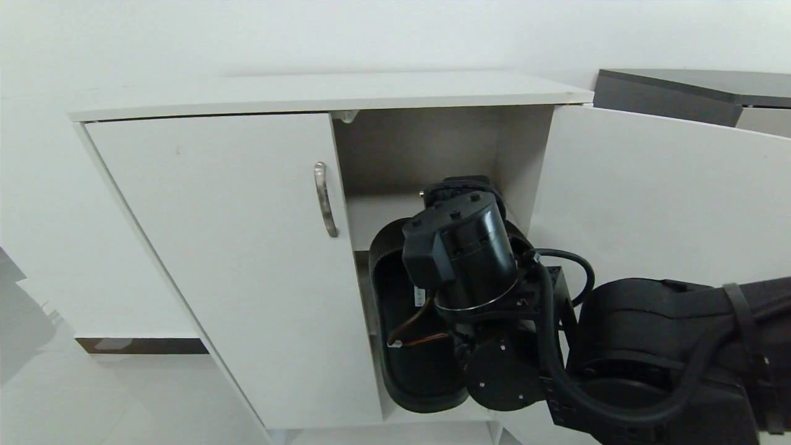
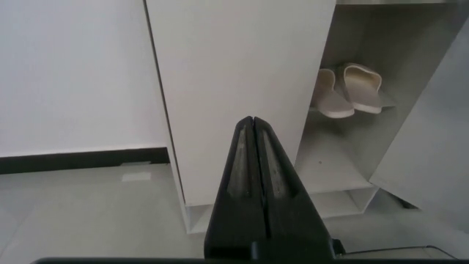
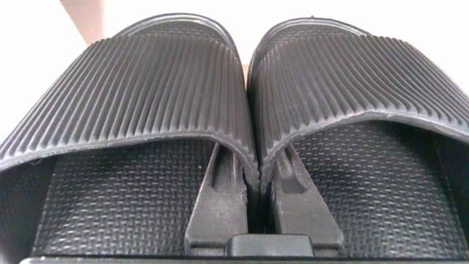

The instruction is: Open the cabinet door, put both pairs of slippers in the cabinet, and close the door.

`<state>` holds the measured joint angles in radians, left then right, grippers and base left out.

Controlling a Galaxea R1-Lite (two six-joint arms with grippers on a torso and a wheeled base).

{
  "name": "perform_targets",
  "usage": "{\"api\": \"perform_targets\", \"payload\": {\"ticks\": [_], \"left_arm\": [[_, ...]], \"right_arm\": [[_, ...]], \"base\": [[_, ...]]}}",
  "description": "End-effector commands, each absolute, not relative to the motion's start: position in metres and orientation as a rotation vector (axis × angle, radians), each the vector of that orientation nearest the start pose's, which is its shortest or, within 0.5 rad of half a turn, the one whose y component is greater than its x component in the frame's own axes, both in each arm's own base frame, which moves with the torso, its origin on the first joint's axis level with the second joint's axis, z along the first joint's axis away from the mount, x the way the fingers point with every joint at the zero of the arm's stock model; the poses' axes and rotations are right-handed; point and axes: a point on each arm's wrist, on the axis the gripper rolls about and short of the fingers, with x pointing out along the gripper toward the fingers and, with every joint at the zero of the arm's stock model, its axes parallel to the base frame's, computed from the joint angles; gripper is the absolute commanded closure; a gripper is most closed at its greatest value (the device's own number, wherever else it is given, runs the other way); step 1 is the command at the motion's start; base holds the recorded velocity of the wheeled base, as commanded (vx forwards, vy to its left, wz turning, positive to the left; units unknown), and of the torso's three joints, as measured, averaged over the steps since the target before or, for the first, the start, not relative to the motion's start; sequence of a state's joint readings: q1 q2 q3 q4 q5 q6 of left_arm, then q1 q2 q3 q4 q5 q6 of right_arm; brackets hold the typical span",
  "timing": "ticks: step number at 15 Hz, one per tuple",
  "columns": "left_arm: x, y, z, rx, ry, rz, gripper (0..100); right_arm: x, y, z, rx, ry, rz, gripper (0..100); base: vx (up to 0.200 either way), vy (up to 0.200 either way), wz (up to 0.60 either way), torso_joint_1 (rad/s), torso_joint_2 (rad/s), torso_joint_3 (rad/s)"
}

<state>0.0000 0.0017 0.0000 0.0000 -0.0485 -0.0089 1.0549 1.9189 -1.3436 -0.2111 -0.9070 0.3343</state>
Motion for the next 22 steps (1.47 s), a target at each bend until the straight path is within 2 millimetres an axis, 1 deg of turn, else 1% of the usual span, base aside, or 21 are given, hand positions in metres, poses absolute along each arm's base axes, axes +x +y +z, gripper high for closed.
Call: {"api": "perform_targets", "payload": {"ticks": [1, 4, 6, 9, 10, 12, 16, 19, 22], "left_arm": [[-0.023, -0.001, 0.076, -0.009, 0.002, -0.049, 100], [-0.023, -0.001, 0.075, -0.009, 0.003, -0.049, 100], [-0.023, -0.001, 0.076, -0.009, 0.002, -0.049, 100], [-0.023, -0.001, 0.076, -0.009, 0.002, -0.049, 100], [-0.023, -0.001, 0.076, -0.009, 0.002, -0.049, 100], [-0.023, -0.001, 0.076, -0.008, 0.002, -0.049, 100], [-0.023, -0.001, 0.076, -0.008, 0.002, -0.049, 100], [-0.023, -0.001, 0.076, -0.008, 0.002, -0.049, 100], [-0.023, -0.001, 0.076, -0.008, 0.002, -0.049, 100]], "right_arm": [[0.202, 0.321, 0.216, 0.029, 0.224, 0.111, 100], [0.201, 0.321, 0.219, 0.036, 0.219, 0.115, 100], [0.204, 0.327, 0.216, 0.034, 0.22, 0.116, 100], [0.22, 0.336, 0.216, 0.031, 0.206, 0.097, 100], [0.222, 0.337, 0.216, 0.011, 0.2, 0.097, 100], [0.231, 0.343, 0.223, 0.028, 0.179, 0.091, 100], [0.243, 0.35, 0.228, 0.029, 0.159, 0.082, 100], [0.267, 0.349, 0.225, 0.032, 0.148, 0.04, 100], [0.287, 0.35, 0.214, 0.023, 0.152, 0.005, 100]], "base": [[0.2, 0.0, 0.0, 0.002, 0.0, -0.002], [0.2, 0.0, 0.0, 0.002, 0.0, 0.006], [0.2, 0.0, 0.0, 0.005, 0.01, 0.002], [0.2, 0.0, 0.0, 0.004, 0.0, 0.001], [0.0, 0.0, 0.0, 0.0, 0.0, 0.0], [0.0, 0.0, 0.0, 0.0, 0.0, 0.0], [0.0, 0.0, 0.0, 0.0, 0.0, 0.0], [0.0, 0.0, 0.0, 0.0, 0.0, 0.0], [0.0, 0.0, 0.0, 0.0, 0.0, 0.0]]}}
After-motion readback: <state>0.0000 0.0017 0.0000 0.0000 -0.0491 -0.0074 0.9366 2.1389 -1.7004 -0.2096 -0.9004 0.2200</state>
